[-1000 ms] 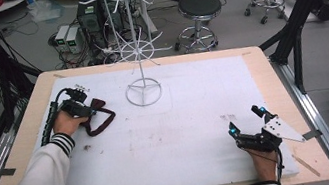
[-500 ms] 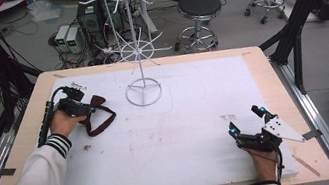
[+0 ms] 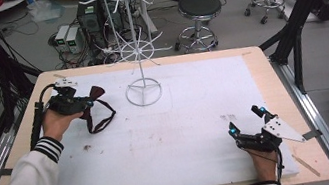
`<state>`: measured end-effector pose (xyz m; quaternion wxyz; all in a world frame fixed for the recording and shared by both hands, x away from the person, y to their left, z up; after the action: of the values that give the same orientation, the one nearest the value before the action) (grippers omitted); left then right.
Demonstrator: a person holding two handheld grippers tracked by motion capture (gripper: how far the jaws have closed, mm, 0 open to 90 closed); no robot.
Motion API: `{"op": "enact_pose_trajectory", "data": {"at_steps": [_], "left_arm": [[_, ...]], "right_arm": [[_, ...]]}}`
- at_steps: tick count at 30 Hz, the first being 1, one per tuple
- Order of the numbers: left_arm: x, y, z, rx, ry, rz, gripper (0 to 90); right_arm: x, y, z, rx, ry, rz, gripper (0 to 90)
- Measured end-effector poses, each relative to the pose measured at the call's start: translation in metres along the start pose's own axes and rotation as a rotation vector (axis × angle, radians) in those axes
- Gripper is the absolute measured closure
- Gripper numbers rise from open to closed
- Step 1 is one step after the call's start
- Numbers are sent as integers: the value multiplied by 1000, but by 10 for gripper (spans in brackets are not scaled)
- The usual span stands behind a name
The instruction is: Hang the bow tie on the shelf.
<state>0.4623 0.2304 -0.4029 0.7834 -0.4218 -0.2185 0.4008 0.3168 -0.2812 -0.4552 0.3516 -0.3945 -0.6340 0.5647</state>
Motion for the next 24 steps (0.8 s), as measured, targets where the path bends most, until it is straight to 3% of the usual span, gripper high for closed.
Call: {"op": "enact_pose_trajectory", "data": {"at_steps": [11, 17, 24], "left_arm": [[-19, -23, 29, -139, 85, -10, 768], [-29, -31, 35, -168, 119, -18, 769], [-51, -47, 42, -222, 175, -49, 769]], "right_arm": [[0, 0, 0, 0, 0, 1, 12], [0, 0, 0, 0, 1, 1, 12], [0, 0, 0, 0, 0, 1, 12]]}}
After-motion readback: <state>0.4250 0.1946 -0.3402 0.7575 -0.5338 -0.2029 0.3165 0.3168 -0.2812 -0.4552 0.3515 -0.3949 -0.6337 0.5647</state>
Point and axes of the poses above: each handheld gripper's, and its own axes: z roughly backward along the jaws, y roughly out of its underside, x roughly to its left, the point moved 6 cm from there along -z, roughly forward along the jaws, and after that the axes turned 9 degrees about -x, right-handed, at the moved point
